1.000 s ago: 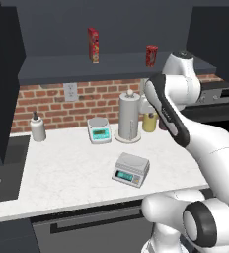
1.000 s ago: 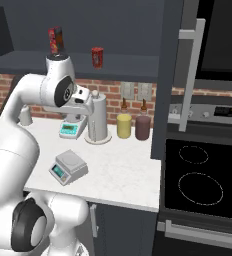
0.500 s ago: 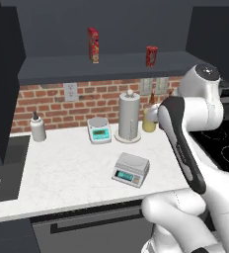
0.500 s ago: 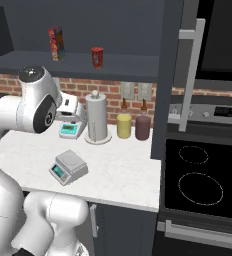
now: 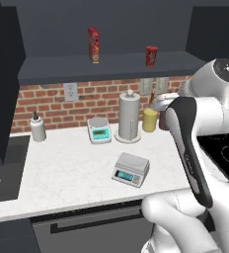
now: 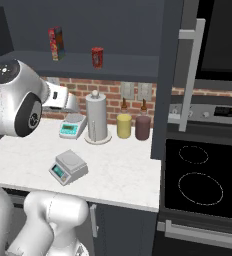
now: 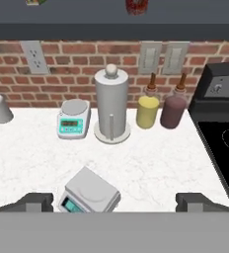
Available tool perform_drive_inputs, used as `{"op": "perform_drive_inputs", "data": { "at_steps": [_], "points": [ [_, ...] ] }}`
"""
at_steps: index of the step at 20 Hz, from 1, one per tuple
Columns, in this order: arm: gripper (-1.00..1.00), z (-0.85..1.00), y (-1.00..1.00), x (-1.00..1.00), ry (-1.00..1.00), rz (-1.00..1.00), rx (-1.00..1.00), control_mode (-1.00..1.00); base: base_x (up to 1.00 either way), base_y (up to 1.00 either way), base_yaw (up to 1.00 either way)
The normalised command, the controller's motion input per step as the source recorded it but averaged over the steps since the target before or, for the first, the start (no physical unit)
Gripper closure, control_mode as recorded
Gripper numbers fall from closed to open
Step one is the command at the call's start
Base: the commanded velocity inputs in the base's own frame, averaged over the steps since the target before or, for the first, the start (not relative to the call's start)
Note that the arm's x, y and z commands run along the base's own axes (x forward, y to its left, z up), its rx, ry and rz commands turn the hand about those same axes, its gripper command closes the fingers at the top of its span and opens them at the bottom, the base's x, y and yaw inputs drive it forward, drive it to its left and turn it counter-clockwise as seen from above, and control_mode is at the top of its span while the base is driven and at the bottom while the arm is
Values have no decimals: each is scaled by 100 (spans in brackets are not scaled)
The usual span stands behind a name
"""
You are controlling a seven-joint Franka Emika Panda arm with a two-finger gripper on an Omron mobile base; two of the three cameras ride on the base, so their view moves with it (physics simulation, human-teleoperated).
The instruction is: Pick the yogurt and place it on the digital scale for weighing, and close the cabinet.
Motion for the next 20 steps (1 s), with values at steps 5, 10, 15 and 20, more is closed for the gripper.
{"op": "perform_drive_inputs", "data": {
  "at_steps": [5, 10, 15, 20],
  "points": [
    [-100, 84, -6, -4, 4, -7, 0, -100, 0, 0, 0],
    [-100, 33, -5, 16, 0, -6, -2, -100, 0, 0, 0],
    [-100, 2, -11, 34, -10, -4, -2, -100, 0, 0, 0],
    [-100, 0, -12, 33, -12, -4, -4, -100, 0, 0, 0]
  ]
}}
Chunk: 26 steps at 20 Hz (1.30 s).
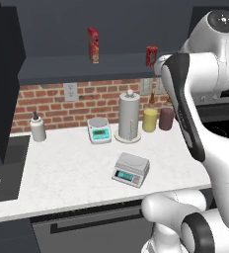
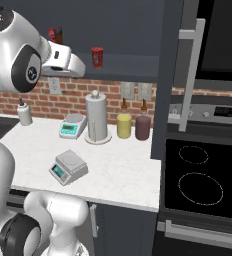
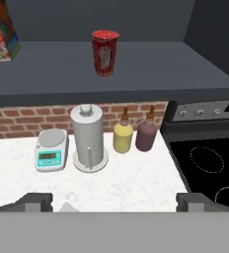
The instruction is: Pick the yogurt and place it on the digital scale for weighing, and close the cabinet.
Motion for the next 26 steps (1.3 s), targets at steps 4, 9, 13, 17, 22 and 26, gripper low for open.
{"op": "perform_drive_inputs", "data": {
  "at_steps": [4, 9, 13, 17, 22, 26],
  "points": [
    [-100, 0, -4, 19, -17, 0, 0, -100, 0, 0, 0],
    [-100, -1, -7, 21, -26, 0, 0, -100, 0, 0, 0],
    [-100, 0, -38, 12, -26, 0, 1, -100, 0, 0, 0],
    [-100, 0, -27, 18, -28, 0, 0, -100, 0, 0, 0],
    [-100, 0, -26, 25, -28, 0, 0, -100, 0, 0, 0],
    [-100, 7, -3, 33, -9, 0, 0, -100, 0, 0, 0]
  ]
}}
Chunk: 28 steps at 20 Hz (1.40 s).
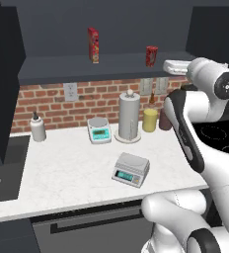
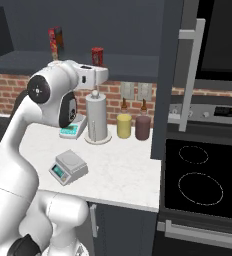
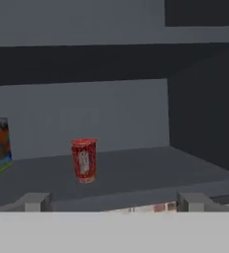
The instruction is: Pick the yogurt and place it on the digital scale for weighing, and close the cabinet.
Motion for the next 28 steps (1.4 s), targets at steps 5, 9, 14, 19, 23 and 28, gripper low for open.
{"op": "perform_drive_inputs", "data": {
  "at_steps": [5, 9, 14, 19, 23, 28],
  "points": [
    [-100, 36, 2, 6, 0, 0, 0, -100, 0, 0, 0],
    [-100, 55, 14, 0, 0, 0, -4, -100, 0, 0, 0],
    [-100, 29, 23, 15, 5, 0, -7, -100, 0, 0, 0],
    [-100, -4, 4, 8, 10, 0, -4, -100, 0, 0, 0],
    [-100, -19, 6, 17, 15, 0, -3, -100, 0, 0, 0],
    [-100, -14, 4, 28, 7, 0, -2, -100, 0, 0, 0]
  ]
}}
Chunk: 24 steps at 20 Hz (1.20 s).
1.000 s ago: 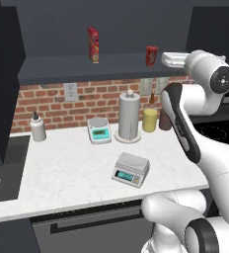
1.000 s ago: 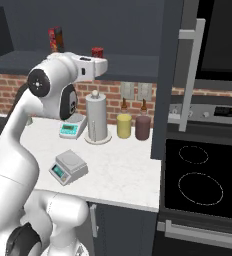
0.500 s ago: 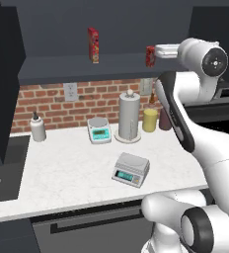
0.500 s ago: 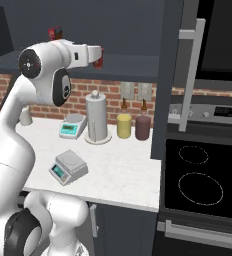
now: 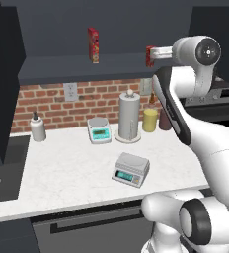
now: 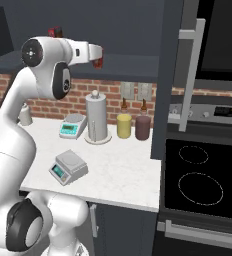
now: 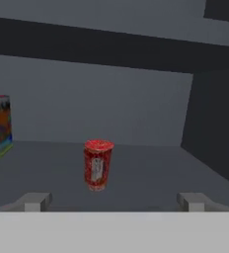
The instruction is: Pick the yogurt and place it on the digital scale for weighing, and close the cabinet.
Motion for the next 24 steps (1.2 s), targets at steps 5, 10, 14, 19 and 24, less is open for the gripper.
{"op": "perform_drive_inputs", "data": {
  "at_steps": [5, 10, 14, 19, 24],
  "points": [
    [-100, -10, 1, 22, 0, 0, 4, -100, 0, 0, 0],
    [-100, 0, 1, 30, 0, 0, 7, -100, 0, 0, 0],
    [-100, -8, 2, 38, 0, 0, 12, -100, 0, 0, 0],
    [-100, -1, 0, 40, 0, 0, 2, -100, 0, 0, 0],
    [-100, -4, 0, 35, 0, 0, 0, -100, 0, 0, 0]
  ]
}}
